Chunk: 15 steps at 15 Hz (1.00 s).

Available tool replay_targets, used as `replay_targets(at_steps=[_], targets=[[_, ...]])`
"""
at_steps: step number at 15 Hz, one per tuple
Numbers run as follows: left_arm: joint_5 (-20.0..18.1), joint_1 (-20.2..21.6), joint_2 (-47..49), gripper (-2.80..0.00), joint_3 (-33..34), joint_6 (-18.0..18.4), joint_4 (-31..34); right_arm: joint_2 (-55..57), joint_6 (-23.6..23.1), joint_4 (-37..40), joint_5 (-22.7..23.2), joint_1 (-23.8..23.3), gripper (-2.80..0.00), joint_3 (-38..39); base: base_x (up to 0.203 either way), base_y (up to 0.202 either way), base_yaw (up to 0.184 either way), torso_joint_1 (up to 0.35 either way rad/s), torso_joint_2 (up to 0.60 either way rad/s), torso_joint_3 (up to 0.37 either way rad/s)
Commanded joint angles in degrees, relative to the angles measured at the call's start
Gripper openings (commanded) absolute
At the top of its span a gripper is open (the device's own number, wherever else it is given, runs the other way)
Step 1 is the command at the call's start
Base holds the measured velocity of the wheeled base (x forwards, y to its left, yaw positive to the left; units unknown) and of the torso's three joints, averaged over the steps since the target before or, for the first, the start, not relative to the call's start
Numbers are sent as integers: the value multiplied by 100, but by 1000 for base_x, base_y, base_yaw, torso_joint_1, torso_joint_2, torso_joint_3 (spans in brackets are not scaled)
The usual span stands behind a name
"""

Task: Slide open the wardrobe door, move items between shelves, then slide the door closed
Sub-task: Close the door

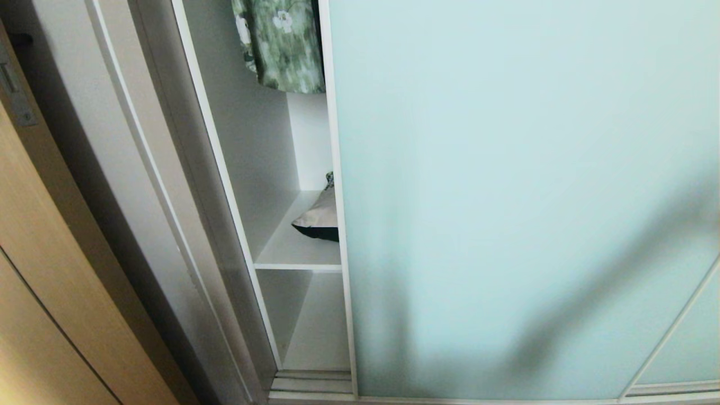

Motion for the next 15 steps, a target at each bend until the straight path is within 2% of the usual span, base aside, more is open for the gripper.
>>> replay_targets(at_steps=[1, 11, 15], targets=[[-1, 0, 7, -280, -1, 5, 2, 96, 19, 4, 15, 115, -280, 26, 0, 0, 0, 0, 0, 0], [-1, 0, 7, -280, -1, 5, 2, -32, 17, -3, 9, 432, -280, 117, 0, 0, 0, 0, 0, 0], [-1, 0, 7, -280, -1, 5, 2, -331, 11, -17, 23, 538, -280, 560, 0, 0, 0, 0, 0, 0]])
